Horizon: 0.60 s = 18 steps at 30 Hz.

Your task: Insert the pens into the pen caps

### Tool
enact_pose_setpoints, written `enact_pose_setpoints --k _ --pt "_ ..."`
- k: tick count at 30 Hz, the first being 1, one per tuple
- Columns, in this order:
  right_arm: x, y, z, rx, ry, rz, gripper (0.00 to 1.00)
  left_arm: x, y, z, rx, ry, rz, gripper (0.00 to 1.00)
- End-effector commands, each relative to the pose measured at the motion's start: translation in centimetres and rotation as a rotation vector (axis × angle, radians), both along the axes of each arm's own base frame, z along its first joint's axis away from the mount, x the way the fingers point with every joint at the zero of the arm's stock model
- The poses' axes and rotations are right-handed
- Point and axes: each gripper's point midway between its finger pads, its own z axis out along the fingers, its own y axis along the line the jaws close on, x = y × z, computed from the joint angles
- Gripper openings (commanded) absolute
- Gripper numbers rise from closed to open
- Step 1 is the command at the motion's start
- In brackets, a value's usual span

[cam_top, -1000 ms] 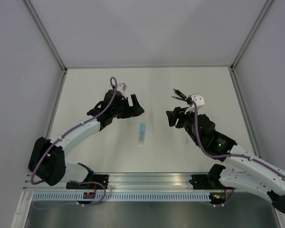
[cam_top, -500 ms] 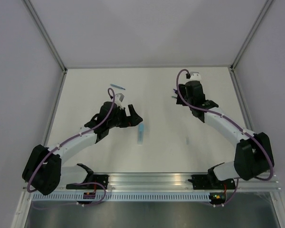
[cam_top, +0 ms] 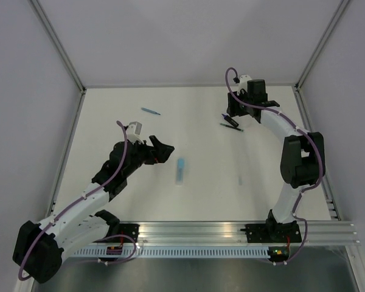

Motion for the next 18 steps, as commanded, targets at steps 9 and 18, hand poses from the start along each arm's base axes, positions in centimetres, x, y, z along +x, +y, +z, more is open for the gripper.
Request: enact_pose_setpoints --k 9,18 --pt "-0.5 -0.1 -4.4 -0.146 0.093 0.185 0.62 0.4 -0.8 0.8 -0.064 -0.026 -0.010 0.99" --pt "-0.6 -1.0 -6.7 -0.190 0.141 0.162 0.61 0.5 -1.1 0.0 -0.056 0.003 -0.020 0.99"
